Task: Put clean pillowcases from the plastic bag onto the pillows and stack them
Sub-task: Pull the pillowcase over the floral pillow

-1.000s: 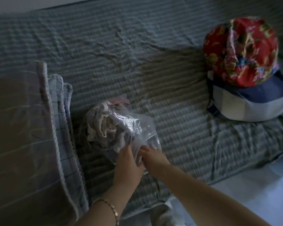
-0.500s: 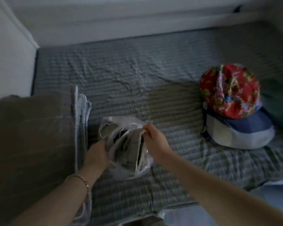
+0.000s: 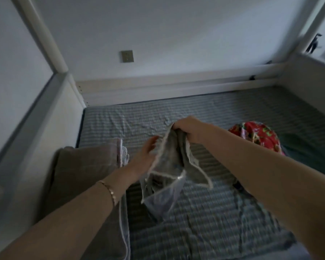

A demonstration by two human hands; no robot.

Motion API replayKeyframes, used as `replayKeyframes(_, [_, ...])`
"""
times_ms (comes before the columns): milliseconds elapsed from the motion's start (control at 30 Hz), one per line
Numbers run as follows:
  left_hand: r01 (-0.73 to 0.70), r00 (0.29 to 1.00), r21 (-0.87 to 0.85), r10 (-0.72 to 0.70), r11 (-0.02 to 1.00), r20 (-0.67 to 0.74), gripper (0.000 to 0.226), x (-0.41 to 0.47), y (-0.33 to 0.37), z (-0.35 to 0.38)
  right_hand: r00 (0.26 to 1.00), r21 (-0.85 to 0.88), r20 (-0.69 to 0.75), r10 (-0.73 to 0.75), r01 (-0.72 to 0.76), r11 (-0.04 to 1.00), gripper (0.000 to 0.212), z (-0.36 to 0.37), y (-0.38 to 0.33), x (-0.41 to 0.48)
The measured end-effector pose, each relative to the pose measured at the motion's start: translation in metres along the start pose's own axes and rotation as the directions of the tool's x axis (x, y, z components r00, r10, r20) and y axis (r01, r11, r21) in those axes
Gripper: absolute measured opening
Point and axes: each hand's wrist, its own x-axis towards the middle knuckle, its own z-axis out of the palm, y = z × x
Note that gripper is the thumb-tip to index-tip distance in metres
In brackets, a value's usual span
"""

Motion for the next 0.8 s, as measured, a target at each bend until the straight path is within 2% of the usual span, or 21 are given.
replayKeyframes(33, [-0.048,0.993,0.005,0.047,0.999,0.108,0.090,-0.006,0.011,0.011,0.999,-0.037,-0.008,-0.037,0.037,0.999,0.014,0.003,-0.003,-0.006])
replayKeyframes(67, [-0.074,0.987,-0.011,0.075,0.997,0.145,0.106,-0.008,0.017,0.019,0.997,-0.067,-0.004,-0.073,0.073,0.995,0.017,0.003,-0.004,-0.010])
replayKeyframes(133, [-0.083,0.987,-0.057,0.090,0.995,0.135,0.119,-0.012,0.026,0.033,0.989,-0.146,-0.028,-0.148,0.142,0.979,0.022,0.003,-0.005,-0.018])
replayKeyframes(200, [-0.090,0.995,0.067,0.088,0.994,0.041,0.099,-0.013,0.036,0.044,0.964,-0.280,-0.064,-0.259,0.232,0.932,0.031,-0.001,-0.009,-0.028])
replayKeyframes(267, [-0.082,0.991,0.159,0.097,0.984,-0.091,0.057,-0.008,0.039,0.050,0.919,-0.364,-0.051,-0.391,0.347,0.864,0.041,-0.007,-0.014,-0.035])
replayKeyframes(333, [-0.071,0.985,0.219,0.103,0.973,-0.140,0.020,-0.001,0.036,0.047,0.872,-0.441,-0.096,-0.480,0.395,0.806,0.041,-0.020,-0.019,-0.043])
replayKeyframes(367, [-0.082,0.982,0.284,0.126,0.955,-0.140,0.010,0.003,0.033,0.045,0.843,-0.477,-0.147,-0.518,0.398,0.783,0.040,-0.032,-0.023,-0.046])
replayKeyframes(433, [-0.097,0.975,0.420,0.170,0.902,-0.141,0.014,0.008,0.029,0.039,0.776,-0.562,-0.206,-0.596,0.404,0.722,0.032,-0.062,-0.028,-0.050])
replayKeyframes(467, [-0.085,0.970,0.434,0.174,0.897,-0.170,0.018,0.011,0.029,0.035,0.754,-0.623,-0.203,-0.624,0.392,0.677,0.025,-0.079,-0.028,-0.051])
replayKeyframes(500, [-0.066,0.963,0.408,0.166,0.911,-0.214,0.024,0.013,0.033,0.034,0.739,-0.679,-0.204,-0.642,0.366,0.637,0.017,-0.096,-0.028,-0.049])
replayKeyframes(567, [0.020,0.934,0.245,0.069,0.969,-0.350,0.028,0.026,0.049,0.035,0.710,-0.768,-0.268,-0.651,0.251,0.590,0.019,-0.129,-0.022,-0.043])
replayKeyframes(600, [0.097,0.912,0.076,-0.057,0.992,-0.407,0.030,0.035,0.060,0.035,0.712,-0.788,-0.325,-0.623,0.161,0.595,0.024,-0.139,-0.016,-0.042])
replayKeyframes(633, [0.164,0.898,-0.112,-0.195,0.980,-0.393,0.032,0.043,0.072,0.037,0.718,-0.785,-0.389,-0.577,0.069,0.615,0.031,-0.147,-0.009,-0.041])
replayKeyframes(700, [0.220,0.932,-0.391,-0.311,0.894,-0.187,0.035,0.052,0.095,0.044,0.782,-0.763,-0.416,-0.464,-0.022,0.646,0.052,-0.146,0.009,-0.038])
replayKeyframes(733, [0.258,0.942,-0.477,-0.329,0.840,-0.071,0.034,0.050,0.107,0.048,0.835,-0.745,-0.343,-0.430,0.037,0.666,0.065,-0.139,0.018,-0.037])
replayKeyframes(800, [0.327,0.940,-0.520,-0.329,0.789,0.092,0.039,0.053,0.113,0.057,0.915,-0.579,-0.082,-0.394,0.278,0.766,0.094,-0.120,0.034,-0.043])
